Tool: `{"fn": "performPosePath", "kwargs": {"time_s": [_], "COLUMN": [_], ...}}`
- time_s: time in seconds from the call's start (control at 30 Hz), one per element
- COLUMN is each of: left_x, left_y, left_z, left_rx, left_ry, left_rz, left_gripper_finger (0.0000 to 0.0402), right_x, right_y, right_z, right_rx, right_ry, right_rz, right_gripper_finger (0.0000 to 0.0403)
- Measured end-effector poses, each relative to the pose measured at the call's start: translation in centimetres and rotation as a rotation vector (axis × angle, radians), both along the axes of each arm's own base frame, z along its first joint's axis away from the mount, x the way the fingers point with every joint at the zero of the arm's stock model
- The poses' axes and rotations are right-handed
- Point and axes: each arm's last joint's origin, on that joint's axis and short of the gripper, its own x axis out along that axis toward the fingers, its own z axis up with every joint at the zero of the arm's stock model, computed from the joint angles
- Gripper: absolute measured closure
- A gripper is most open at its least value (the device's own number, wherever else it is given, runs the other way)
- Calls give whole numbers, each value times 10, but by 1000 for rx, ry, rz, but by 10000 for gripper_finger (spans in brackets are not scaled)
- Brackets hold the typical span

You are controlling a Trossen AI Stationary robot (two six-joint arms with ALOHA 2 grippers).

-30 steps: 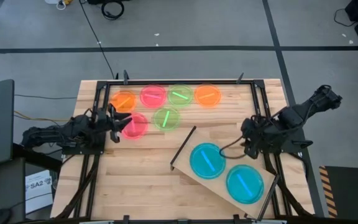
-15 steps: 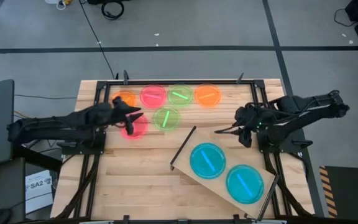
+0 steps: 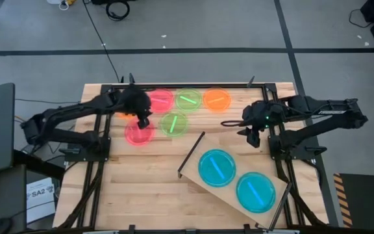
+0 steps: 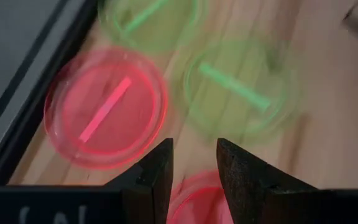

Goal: Place and stack plates onto a shelf
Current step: Stack the bottom transparent pink plate on the left transparent blue plate on the shelf

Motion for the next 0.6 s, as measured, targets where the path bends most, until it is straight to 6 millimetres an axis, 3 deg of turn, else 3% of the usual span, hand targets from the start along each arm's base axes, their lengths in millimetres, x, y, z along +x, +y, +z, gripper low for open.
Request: {"fn": "performPosePath", "kwargs": {"time_s": [0.3,0.6], "left_x": [2,8], "left_y": [17,24], "left_z": [-38,-65], "left_rx": [-42,-27], "left_ry": [289,442], "left_rz": [-157,-264], "left_gripper_finger": [271,271], "right_x": [0,0], "right_y": [-3,-3], "right_z": [0,0], "right_rx": [1,5], "right_ry": [1,1], "right_rz": [2,6], "right_gripper_finger": [224,224]}}
